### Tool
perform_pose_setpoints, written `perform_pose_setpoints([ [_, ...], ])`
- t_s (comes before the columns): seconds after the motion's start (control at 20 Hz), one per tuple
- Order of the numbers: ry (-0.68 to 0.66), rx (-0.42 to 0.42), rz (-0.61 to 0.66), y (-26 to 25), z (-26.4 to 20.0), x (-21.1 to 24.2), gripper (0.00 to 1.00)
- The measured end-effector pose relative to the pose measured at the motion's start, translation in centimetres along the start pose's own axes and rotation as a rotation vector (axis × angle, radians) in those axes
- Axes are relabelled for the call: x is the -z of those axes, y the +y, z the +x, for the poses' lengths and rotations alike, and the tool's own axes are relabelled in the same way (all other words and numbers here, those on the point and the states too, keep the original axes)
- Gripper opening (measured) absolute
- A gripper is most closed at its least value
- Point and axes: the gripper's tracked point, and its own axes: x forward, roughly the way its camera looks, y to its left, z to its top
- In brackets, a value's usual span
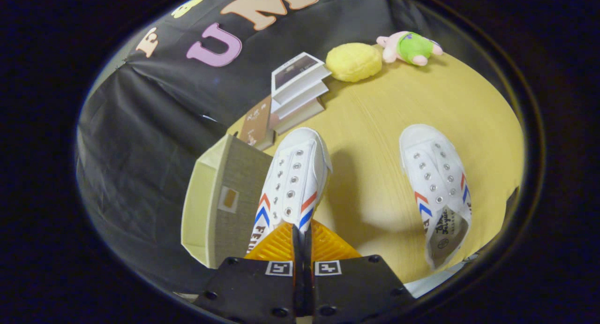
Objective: Open the storage box then place both shoes into the box .Put the left shoe in first, then the right shoe, with the right side of both shoes facing outward in a uniform manner.
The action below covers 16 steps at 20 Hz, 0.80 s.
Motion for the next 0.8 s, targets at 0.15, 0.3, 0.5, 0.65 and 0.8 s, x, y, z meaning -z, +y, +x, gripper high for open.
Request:
perform_pose_setpoints([
  [0.15, -0.053, -0.035, -0.006, 3.4, -1.9, -2.1, 0.03],
  [0.3, -0.086, -0.086, -0.024, 7.5, -2.8, -3.4, 0.03],
  [0.5, -0.084, -0.135, -0.068, 12.3, -2.3, -2.8, 0.03],
  [0.65, -0.059, -0.148, -0.093, 14.8, -0.8, -1.4, 0.03],
  [0.8, -0.030, -0.141, -0.113, 16.6, 1.2, 0.5, 0.03],
])
